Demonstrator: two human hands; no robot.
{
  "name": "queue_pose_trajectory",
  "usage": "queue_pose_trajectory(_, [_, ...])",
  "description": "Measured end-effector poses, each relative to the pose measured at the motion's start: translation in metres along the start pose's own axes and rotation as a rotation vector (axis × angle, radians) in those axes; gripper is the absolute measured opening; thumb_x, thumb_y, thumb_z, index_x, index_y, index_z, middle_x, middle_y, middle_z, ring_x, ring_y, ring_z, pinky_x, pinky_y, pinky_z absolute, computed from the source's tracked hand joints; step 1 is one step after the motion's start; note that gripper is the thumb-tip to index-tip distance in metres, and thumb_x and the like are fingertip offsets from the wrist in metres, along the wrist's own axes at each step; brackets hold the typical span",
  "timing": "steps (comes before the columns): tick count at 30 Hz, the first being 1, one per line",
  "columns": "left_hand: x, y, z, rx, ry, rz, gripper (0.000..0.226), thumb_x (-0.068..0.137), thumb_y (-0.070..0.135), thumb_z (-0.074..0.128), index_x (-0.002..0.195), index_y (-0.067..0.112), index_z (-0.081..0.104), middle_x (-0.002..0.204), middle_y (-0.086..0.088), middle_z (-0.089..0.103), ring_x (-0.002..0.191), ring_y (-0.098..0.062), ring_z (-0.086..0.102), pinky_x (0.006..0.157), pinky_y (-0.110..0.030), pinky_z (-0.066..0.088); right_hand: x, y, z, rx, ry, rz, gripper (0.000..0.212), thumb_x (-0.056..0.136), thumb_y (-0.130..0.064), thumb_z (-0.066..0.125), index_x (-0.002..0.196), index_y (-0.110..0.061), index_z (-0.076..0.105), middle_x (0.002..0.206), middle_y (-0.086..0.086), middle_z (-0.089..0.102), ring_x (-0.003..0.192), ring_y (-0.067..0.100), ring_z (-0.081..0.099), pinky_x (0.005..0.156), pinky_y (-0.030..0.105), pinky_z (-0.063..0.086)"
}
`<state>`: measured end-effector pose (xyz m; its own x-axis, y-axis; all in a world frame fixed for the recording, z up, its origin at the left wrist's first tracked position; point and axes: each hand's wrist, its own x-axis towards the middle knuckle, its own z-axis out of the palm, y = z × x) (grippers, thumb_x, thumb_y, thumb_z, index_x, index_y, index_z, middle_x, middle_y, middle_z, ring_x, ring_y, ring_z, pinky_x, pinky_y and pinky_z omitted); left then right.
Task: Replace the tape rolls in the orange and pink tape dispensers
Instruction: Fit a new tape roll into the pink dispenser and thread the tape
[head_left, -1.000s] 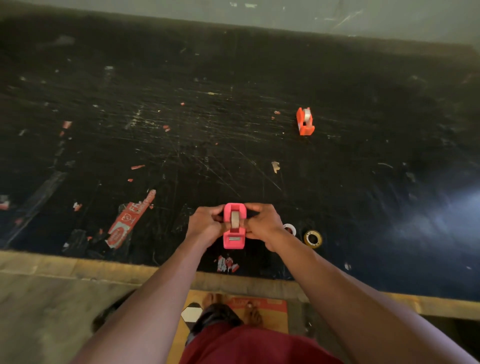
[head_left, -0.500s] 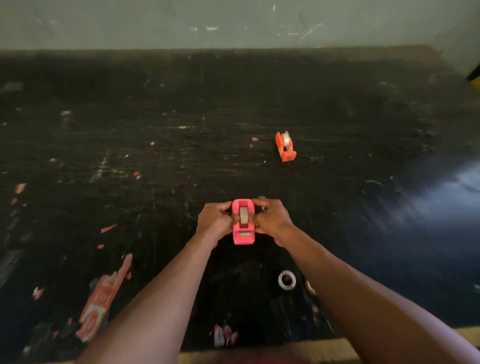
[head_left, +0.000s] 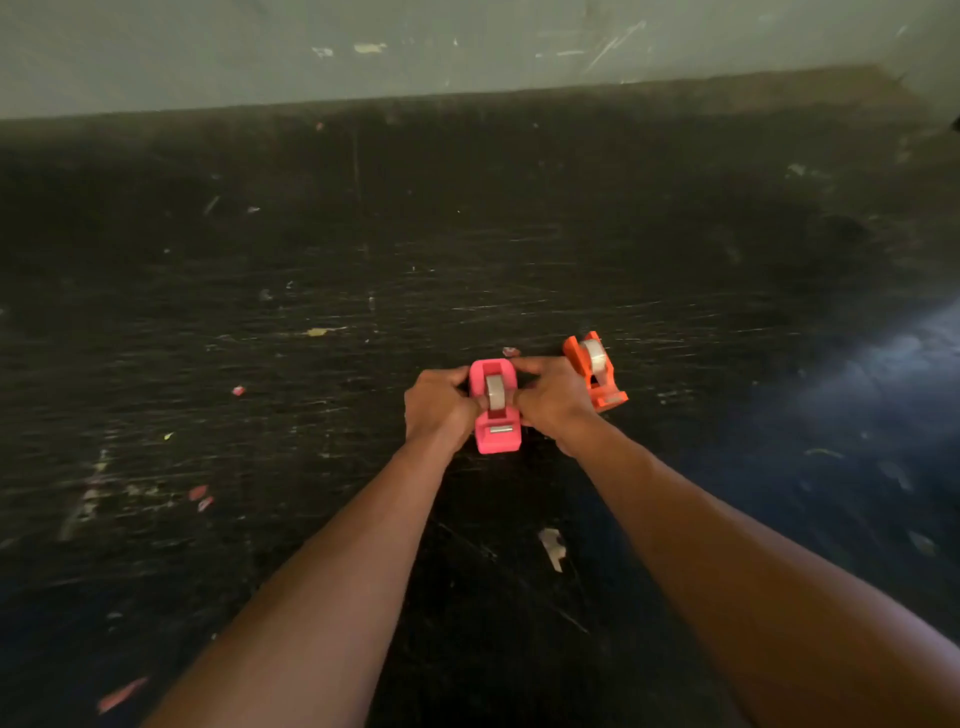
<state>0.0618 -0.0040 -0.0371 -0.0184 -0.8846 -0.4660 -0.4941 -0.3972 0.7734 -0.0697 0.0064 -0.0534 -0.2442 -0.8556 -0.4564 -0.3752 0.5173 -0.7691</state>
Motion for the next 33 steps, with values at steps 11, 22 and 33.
queue_pose_trajectory(11, [0.02,-0.005,0.005,-0.073,-0.003,-0.116,0.044,0.087,0.01,0.073,0.128,0.024,0.067,0.124,-0.004,0.071,0.109,-0.02,0.068,0.096,-0.041,0.058,0.005,0.004,-0.001,-0.048,0.05,-0.078,0.051,0.084,-0.015,0.074,0.132,-0.021,0.06,0.125,0.005,0.069,0.115,0.021,0.065,0.1,0.046,0.053])
queue_pose_trajectory(22, [0.018,-0.004,0.009,-0.001,0.023,-0.084,0.039,0.091,0.017,0.07,0.128,0.025,0.067,0.119,-0.006,0.071,0.105,-0.023,0.069,0.092,-0.041,0.06,-0.031,-0.012,-0.006,-0.635,0.084,-0.461,0.034,0.092,-0.009,0.059,0.122,-0.021,0.068,0.125,0.008,0.062,0.117,0.027,0.055,0.107,0.045,0.037])
queue_pose_trajectory(33, [0.017,-0.004,0.006,0.003,0.002,-0.079,0.035,0.092,0.02,0.068,0.126,0.028,0.069,0.116,-0.003,0.073,0.104,-0.021,0.07,0.093,-0.042,0.059,-0.03,-0.039,-0.007,-0.854,0.02,-0.468,0.018,0.09,-0.008,0.063,0.106,-0.013,0.07,0.119,0.007,0.056,0.106,0.022,0.057,0.09,0.034,0.047])
